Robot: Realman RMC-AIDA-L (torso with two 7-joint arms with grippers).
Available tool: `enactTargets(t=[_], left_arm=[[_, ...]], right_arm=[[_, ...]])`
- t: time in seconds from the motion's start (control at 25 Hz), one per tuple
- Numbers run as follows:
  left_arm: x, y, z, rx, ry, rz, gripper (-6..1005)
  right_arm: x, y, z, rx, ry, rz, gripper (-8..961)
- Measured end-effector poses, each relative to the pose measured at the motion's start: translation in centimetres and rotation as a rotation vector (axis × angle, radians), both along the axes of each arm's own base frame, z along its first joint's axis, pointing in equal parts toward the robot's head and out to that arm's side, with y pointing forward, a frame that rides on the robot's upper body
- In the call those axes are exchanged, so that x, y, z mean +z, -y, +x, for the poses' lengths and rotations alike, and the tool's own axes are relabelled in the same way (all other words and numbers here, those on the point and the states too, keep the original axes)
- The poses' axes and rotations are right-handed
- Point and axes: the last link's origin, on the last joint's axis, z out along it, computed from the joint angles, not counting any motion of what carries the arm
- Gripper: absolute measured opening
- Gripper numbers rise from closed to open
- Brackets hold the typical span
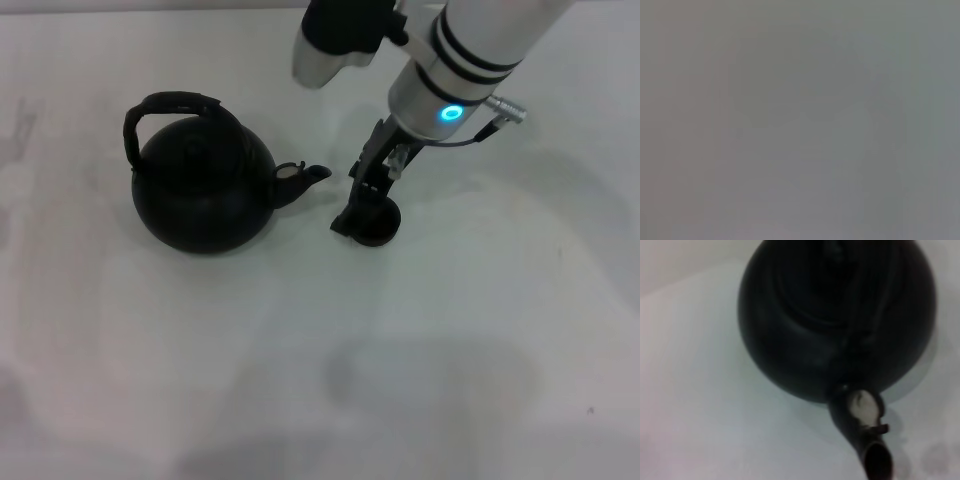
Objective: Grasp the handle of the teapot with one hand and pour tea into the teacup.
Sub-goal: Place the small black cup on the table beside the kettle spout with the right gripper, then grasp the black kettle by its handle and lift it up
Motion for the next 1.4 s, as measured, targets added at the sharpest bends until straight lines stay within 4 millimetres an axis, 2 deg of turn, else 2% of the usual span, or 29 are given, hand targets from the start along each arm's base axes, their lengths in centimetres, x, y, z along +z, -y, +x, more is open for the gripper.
enactTargets(t=[0.24, 0.36, 0.56, 0.72, 0.92, 1.12, 1.28, 1.4], left_arm=[[0.0, 0.0, 0.0, 0.001, 0.0, 0.001, 875], [0.1, -0.1, 0.2, -0.008, 0.002, 0.004, 875], [0.3, -0.2, 0.5, -0.032, -0.002, 0.019, 875], [0.6, -0.3, 0.6, -0.039, -0.006, 0.024, 875], [1.0, -0.1, 1.1, -0.083, -0.009, 0.054, 875], [1.1, 0.0, 1.3, -0.098, -0.009, 0.064, 875], [1.2, 0.5, 1.3, -0.099, 0.012, 0.103, 876], [1.3, 1.0, 1.3, -0.1, 0.021, 0.128, 876]], right_arm=[[1.3, -0.8, 1.1, -0.058, -0.066, 0.052, 842], [2.5, -1.4, 2.3, -0.097, -0.089, 0.096, 842], [5.5, -2.5, 4.8, -0.19, -0.204, 0.2, 842], [8.8, -3.4, 7.6, -0.259, -0.35, 0.324, 837], [13.6, -4.2, 11.3, -0.405, -0.67, 0.606, 831], [18.3, -2.8, 15.2, -0.569, -1.188, 0.933, 825], [19.7, -1.4, 18.0, -0.589, -1.431, 1.141, 766], [19.3, -0.6, 19.5, -0.437, -1.378, 1.307, 708]])
